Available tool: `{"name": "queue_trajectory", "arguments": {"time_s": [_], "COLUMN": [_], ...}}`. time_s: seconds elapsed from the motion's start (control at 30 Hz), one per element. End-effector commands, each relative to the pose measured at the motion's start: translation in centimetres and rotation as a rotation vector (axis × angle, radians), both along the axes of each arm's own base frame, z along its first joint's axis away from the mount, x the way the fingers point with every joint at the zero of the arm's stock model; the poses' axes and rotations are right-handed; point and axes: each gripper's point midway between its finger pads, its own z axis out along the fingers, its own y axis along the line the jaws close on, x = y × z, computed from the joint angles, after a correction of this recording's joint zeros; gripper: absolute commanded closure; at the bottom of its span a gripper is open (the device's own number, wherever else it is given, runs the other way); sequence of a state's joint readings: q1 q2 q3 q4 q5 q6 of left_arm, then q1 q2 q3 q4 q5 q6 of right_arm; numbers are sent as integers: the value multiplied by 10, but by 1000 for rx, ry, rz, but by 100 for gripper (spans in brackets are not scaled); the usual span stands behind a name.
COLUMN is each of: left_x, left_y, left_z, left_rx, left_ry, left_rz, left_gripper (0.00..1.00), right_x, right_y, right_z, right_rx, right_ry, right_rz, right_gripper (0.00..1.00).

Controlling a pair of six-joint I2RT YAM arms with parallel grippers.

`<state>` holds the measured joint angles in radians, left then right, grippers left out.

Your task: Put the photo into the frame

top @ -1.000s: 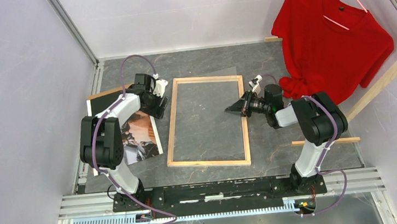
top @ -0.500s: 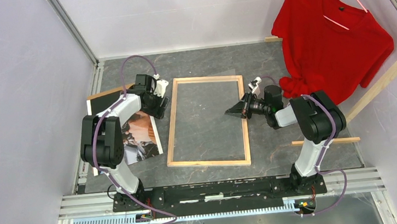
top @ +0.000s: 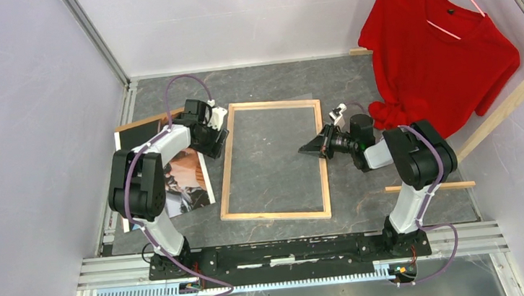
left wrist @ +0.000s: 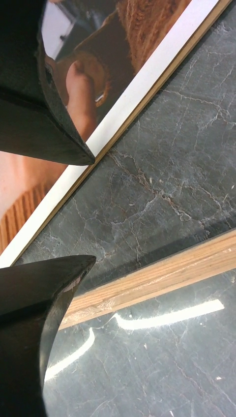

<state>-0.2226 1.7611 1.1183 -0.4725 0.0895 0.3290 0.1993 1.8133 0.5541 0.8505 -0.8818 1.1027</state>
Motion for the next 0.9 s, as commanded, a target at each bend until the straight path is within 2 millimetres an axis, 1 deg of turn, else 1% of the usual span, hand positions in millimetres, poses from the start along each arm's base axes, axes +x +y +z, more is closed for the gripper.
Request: {"name": "queue_trajectory", "arguments": {"time_s": [0.0,0.4,0.77,0.87], "left_x": [3,1,0,0], "left_y": [-8,-9,-9,-9], "left_z": [-3,-6,-10,-10], "left_rx": [-36,-34,-30,-31], "left_ry": [-5,0,6,5], "left_rz": [20,17,15,16], "left_gripper": [27,27,28,28], "right_x": [-2,-6,4,5], "right_y": [-2,-6,-7,-8], "right_z": [5,1,9,8], "right_rx": [4,5,5,5], "right_ry": [-38,-33,-75,-72], "right_rz": [6,-9,-43,-46], "right_gripper": [100,100,100,100]}}
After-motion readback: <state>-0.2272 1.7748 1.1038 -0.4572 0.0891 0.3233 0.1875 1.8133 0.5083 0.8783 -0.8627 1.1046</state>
